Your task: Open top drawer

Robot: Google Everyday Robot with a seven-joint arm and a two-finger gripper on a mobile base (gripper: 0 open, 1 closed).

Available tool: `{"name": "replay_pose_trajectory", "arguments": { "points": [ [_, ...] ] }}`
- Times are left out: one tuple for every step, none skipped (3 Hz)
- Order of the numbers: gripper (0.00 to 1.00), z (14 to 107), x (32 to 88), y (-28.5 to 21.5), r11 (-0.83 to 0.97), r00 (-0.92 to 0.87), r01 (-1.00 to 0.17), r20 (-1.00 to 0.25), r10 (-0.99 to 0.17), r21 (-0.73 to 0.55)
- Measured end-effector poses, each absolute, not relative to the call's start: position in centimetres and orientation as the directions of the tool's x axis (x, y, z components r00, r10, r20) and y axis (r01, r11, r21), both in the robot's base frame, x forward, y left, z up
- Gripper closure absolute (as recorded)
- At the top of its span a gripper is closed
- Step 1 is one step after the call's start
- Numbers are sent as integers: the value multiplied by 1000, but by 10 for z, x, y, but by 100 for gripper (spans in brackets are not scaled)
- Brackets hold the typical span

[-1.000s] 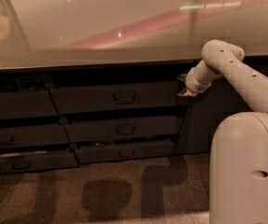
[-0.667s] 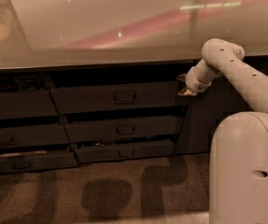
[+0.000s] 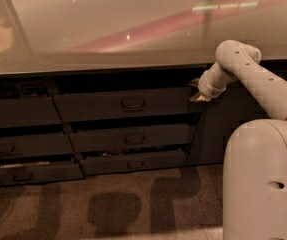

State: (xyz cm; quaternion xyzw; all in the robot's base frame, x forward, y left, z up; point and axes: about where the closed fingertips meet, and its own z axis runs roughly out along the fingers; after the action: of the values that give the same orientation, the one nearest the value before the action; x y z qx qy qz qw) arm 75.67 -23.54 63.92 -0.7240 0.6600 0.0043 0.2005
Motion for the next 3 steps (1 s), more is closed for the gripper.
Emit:
{"name": "replay_pose_trajectory", "arguments": {
  "points": [
    [100,640,757,-235,-48,129,-957,-271,-954,-285],
    [100,642,759,-236,-48,129,-957,-271,-954,-285],
    [100,642,760,-236,-49,129,-957,-271,-954,-285]
  ]
}}
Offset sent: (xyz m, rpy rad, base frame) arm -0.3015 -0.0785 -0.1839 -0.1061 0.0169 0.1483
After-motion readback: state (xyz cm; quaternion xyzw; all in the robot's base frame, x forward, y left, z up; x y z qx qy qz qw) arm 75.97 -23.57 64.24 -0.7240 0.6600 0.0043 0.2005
